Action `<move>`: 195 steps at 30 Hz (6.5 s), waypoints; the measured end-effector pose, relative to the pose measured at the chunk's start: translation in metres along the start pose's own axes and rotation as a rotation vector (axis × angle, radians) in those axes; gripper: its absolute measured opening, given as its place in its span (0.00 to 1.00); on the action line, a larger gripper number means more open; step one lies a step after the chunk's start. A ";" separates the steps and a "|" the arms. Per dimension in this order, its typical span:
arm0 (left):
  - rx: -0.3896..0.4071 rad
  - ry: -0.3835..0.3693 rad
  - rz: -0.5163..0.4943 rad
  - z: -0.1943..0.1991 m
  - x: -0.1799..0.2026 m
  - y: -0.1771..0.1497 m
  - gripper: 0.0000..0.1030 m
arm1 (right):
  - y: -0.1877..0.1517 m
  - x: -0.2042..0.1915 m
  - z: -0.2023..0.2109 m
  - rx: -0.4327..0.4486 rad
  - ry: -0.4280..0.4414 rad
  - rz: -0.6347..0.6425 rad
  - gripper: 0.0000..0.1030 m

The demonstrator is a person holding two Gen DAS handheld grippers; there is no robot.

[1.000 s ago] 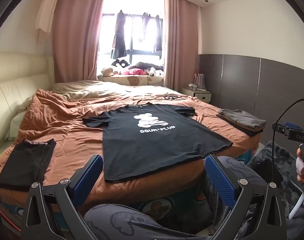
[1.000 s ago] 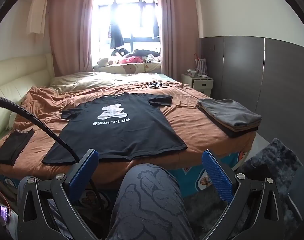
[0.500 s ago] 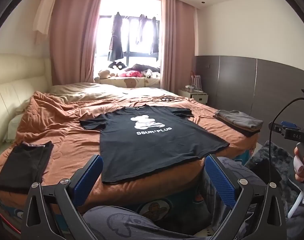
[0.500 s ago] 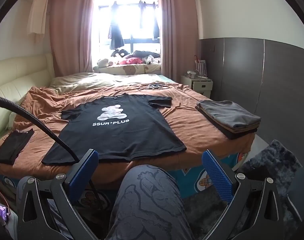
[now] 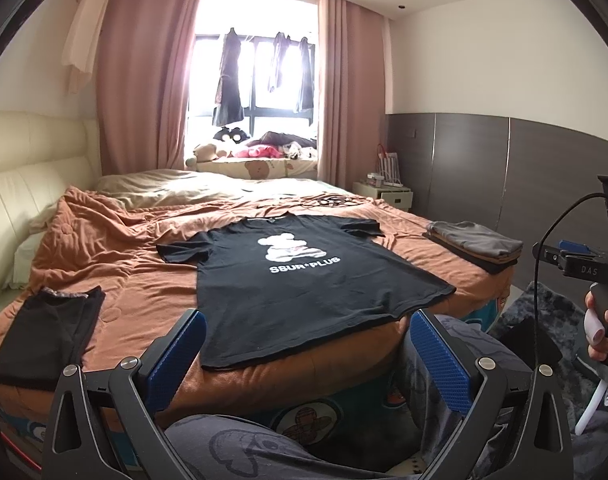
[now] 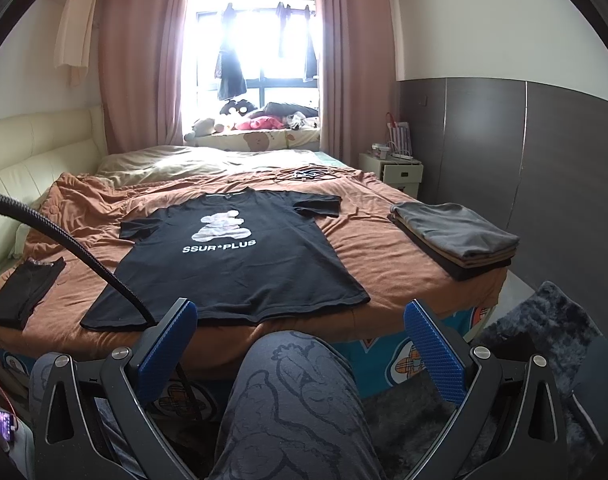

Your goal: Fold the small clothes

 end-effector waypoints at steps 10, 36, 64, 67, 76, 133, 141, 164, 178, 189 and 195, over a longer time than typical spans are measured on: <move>0.001 -0.001 0.009 -0.001 -0.004 0.000 1.00 | 0.000 0.000 -0.001 0.004 -0.004 0.004 1.00; 0.007 0.012 0.015 0.001 -0.001 0.000 1.00 | -0.001 -0.007 -0.002 0.009 0.000 0.021 1.00; -0.055 0.045 0.083 -0.034 -0.025 -0.001 1.00 | 0.040 -0.014 -0.081 0.014 0.073 0.017 1.00; -0.054 0.065 0.112 -0.044 -0.037 0.007 1.00 | 0.046 -0.011 -0.099 0.012 0.085 0.010 1.00; -0.046 0.137 0.199 -0.083 -0.083 0.039 1.00 | 0.068 -0.018 -0.161 -0.020 0.121 0.001 1.00; -0.342 0.437 0.445 -0.349 -0.322 0.042 0.81 | 0.158 -0.165 -0.526 -0.290 0.508 0.228 1.00; -0.388 0.388 0.453 -0.409 -0.365 0.050 0.71 | 0.164 -0.202 -0.571 -0.317 0.574 0.224 0.81; -0.538 0.270 0.575 -0.563 -0.454 0.011 0.52 | 0.126 -0.328 -0.704 -0.537 0.705 0.188 0.21; -0.599 0.241 0.568 -0.586 -0.450 -0.005 0.09 | 0.115 -0.365 -0.729 -0.635 0.793 0.053 0.06; -0.499 0.203 0.499 -0.576 -0.430 0.054 0.05 | 0.089 -0.406 -0.736 -0.739 0.843 -0.012 0.02; -0.462 0.164 0.456 -0.577 -0.403 0.086 0.05 | 0.101 -0.389 -0.736 -0.762 0.873 -0.060 0.03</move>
Point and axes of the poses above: each gripper's, at about its wrist camera, not at the fingertips, and z roughly against the way its jaws point, x to its right, y to its top, the point moved 6 cm from there along -z, roughly the way its jaws point
